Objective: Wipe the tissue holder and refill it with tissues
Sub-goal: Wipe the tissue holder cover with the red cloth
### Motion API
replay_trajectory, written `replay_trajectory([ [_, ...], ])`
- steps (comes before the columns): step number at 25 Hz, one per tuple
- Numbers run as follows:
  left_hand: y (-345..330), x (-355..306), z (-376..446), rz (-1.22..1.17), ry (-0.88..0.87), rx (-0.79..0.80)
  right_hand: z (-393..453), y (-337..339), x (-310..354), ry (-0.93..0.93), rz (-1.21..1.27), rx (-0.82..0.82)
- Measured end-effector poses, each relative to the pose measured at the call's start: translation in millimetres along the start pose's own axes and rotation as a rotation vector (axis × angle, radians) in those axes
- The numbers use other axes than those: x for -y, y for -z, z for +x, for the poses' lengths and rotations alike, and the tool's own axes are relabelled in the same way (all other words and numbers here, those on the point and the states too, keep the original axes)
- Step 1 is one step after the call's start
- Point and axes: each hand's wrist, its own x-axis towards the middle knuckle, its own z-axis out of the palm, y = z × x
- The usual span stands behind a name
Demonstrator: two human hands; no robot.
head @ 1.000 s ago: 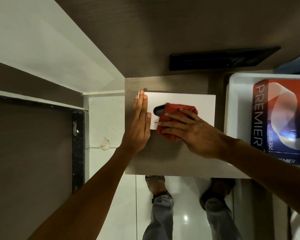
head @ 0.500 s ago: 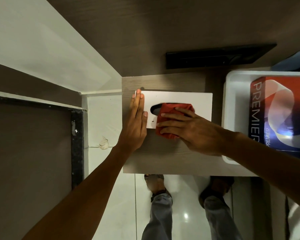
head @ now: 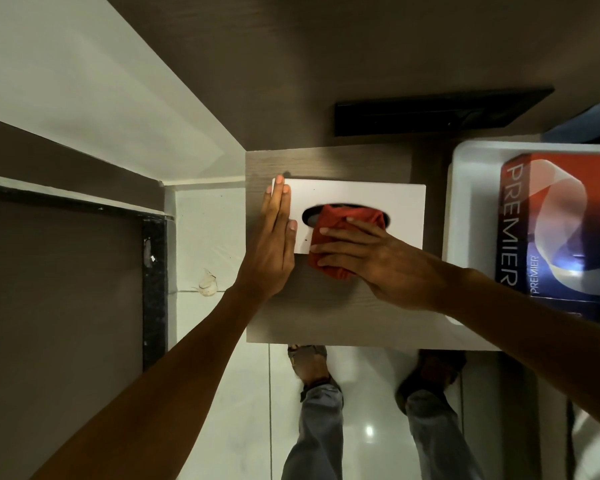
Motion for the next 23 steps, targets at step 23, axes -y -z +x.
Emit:
replay_trajectory([
  [23, -1.3, -8.3, -2.3, 0.106, 0.104, -0.012, -102.1, 6.5, 46.4, -0.855, 0.551, -0.422],
])
